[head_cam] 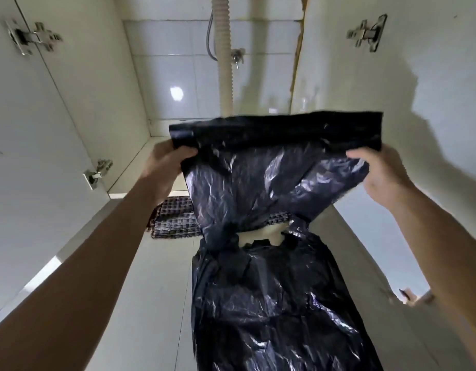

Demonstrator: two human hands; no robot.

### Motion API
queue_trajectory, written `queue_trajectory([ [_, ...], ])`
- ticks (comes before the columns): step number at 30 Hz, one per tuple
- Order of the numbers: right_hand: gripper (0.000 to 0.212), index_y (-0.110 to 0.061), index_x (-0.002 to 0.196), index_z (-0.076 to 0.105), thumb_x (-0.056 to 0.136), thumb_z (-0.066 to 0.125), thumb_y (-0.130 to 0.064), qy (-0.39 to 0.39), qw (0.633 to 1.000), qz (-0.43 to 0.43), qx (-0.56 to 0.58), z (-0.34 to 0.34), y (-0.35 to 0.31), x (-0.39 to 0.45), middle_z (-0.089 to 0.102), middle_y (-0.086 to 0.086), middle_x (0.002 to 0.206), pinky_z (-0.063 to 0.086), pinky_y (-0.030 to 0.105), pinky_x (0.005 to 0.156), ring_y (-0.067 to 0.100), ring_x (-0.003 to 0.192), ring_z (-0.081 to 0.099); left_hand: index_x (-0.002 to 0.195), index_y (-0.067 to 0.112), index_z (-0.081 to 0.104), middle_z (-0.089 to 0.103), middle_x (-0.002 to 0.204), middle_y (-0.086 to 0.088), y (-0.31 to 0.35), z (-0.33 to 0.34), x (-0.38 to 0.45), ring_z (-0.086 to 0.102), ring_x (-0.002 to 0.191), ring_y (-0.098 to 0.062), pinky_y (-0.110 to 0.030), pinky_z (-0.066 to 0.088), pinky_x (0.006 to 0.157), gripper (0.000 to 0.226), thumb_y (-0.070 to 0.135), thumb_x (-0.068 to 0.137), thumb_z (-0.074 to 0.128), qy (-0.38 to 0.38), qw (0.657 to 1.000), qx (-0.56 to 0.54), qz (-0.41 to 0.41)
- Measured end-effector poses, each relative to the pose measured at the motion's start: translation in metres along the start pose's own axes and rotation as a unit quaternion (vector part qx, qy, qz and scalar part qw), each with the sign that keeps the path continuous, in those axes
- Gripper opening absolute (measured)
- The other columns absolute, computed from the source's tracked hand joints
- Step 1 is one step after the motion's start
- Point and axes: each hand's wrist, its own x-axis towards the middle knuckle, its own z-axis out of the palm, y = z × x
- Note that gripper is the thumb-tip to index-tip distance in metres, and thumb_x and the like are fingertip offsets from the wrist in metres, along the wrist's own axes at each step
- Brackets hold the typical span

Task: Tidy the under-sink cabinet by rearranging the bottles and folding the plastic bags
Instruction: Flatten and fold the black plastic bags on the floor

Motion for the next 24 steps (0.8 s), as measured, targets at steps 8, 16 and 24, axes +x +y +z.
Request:
queue_trajectory([
  [8, 0.031, -0.005, 0.087, 0.056, 0.065, 0.077, -0.009, -0.25, 0.856, 0.287, -0.351, -0.047, 0.081, -0.024, 0.056, 0.015, 0.08, 0.047, 0.027, 0.068, 0.021, 0.071, 0.055, 0.088, 0.012, 0.063, 0.063, 0.099, -0.007, -0.055, -0.005, -0.029, 0.052, 0.09, -0.02, -0.033, 0.039, 0.082, 0.022, 0.014, 0.067, 0.063, -0.197, 0.948, 0.15, -0.199],
  [16, 0.054, -0.015, 0.111, 0.045, 0.071, 0.079, -0.031, -0.424, 0.537, 0.308, -0.661, -0.037, 0.123, -0.08, 0.051, -0.002, 0.093, 0.048, 0.021, 0.058, 0.014, 0.076, 0.056, 0.117, 0.0, 0.06, 0.064, 0.122, -0.018, -0.141, 0.001, -0.081, 0.061, 0.114, -0.029, -0.037, 0.054, 0.089, 0.038, 0.008, 0.082, 0.069, -0.45, 0.677, 0.406, -0.418],
  [24, 0.053, -0.009, 0.111, 0.054, 0.071, 0.079, -0.034, -0.529, 0.313, 0.237, -0.752, -0.035, 0.174, -0.139, 0.064, 0.006, 0.102, 0.054, 0.039, 0.089, 0.025, 0.089, 0.059, 0.097, 0.007, 0.069, 0.07, 0.096, -0.011, -0.207, 0.034, -0.171, 0.061, 0.085, -0.021, -0.03, 0.047, 0.072, 0.023, 0.021, 0.079, 0.072, -0.589, 0.514, 0.561, -0.273],
])
